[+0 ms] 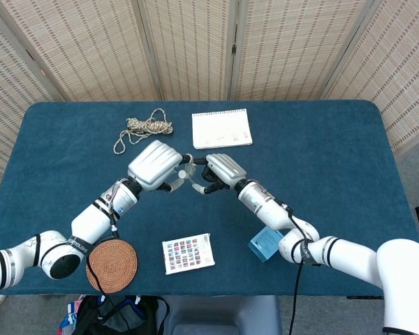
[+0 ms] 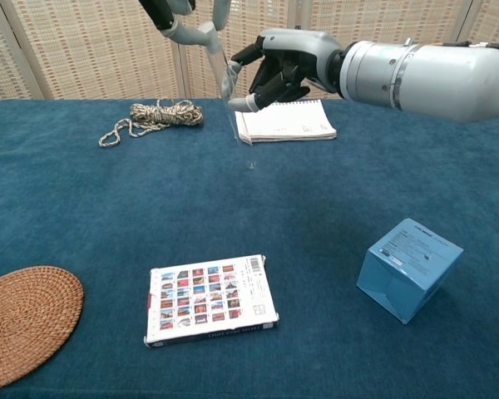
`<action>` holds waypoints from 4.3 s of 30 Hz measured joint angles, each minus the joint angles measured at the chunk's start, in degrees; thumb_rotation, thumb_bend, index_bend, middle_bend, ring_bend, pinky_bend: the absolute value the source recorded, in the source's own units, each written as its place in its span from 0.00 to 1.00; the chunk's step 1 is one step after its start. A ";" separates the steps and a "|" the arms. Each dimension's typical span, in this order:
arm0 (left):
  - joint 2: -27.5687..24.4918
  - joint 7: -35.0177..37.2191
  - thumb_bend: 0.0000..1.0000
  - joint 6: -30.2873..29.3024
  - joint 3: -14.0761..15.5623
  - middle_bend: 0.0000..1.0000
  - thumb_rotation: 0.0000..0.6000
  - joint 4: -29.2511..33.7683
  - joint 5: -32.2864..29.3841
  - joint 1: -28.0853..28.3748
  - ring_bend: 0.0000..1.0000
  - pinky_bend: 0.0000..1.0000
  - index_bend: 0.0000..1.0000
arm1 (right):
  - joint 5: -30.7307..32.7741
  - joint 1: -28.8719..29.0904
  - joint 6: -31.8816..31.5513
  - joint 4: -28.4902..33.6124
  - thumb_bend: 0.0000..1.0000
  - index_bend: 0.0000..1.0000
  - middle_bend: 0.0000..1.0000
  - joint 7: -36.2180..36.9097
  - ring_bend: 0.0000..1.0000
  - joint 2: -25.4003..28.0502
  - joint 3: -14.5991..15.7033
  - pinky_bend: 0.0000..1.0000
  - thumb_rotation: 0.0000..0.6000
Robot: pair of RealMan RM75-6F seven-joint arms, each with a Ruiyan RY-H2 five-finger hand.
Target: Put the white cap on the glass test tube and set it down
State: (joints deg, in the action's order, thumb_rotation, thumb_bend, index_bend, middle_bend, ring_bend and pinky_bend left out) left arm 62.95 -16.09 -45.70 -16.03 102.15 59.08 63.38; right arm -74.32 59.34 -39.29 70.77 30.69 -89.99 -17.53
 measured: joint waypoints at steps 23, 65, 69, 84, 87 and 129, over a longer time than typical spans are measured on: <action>0.19 -0.28 0.34 1.41 1.03 1.00 1.00 -0.64 -2.45 1.30 0.99 1.00 0.27 | 0.30 0.13 0.61 -0.64 0.43 0.94 1.00 -1.35 1.00 -0.02 0.57 1.00 1.00; -1.49 -3.48 0.33 -11.68 6.51 0.77 1.00 0.64 3.47 -12.29 0.78 0.99 0.01 | 31.00 12.50 12.57 -4.54 0.39 0.95 1.00 -42.40 1.00 0.19 14.61 1.00 1.00; -1.24 -4.06 0.33 -11.53 6.62 0.76 1.00 0.09 3.92 -12.55 0.77 0.99 0.00 | 33.48 13.29 10.70 -7.04 0.36 0.95 1.00 -44.24 1.00 -2.77 14.80 1.00 1.00; 1.37 -4.75 0.33 -12.73 6.59 0.74 1.00 -3.10 7.99 -13.57 0.77 0.99 0.00 | 40.73 14.89 9.85 -13.42 0.22 0.68 1.00 -49.75 1.00 -9.35 14.63 1.00 1.00; 1.86 -4.57 0.33 -13.20 6.38 0.74 1.00 -3.78 8.83 -13.85 0.77 0.99 0.00 | 42.09 15.12 9.86 -13.93 0.19 0.58 1.00 -50.64 1.00 -10.03 14.41 1.00 1.00; 1.69 -3.16 0.33 -36.43 11.79 0.34 1.00 -2.15 5.91 -36.64 0.32 0.40 0.13 | 4.83 -34.14 -38.07 26.85 0.42 0.27 0.27 -32.31 0.20 32.24 19.59 0.36 1.00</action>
State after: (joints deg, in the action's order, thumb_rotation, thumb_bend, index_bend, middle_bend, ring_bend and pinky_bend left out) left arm 64.64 -19.26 -82.13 -4.24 100.00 64.98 26.73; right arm -69.48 25.19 -77.37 97.62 -1.62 -57.74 2.05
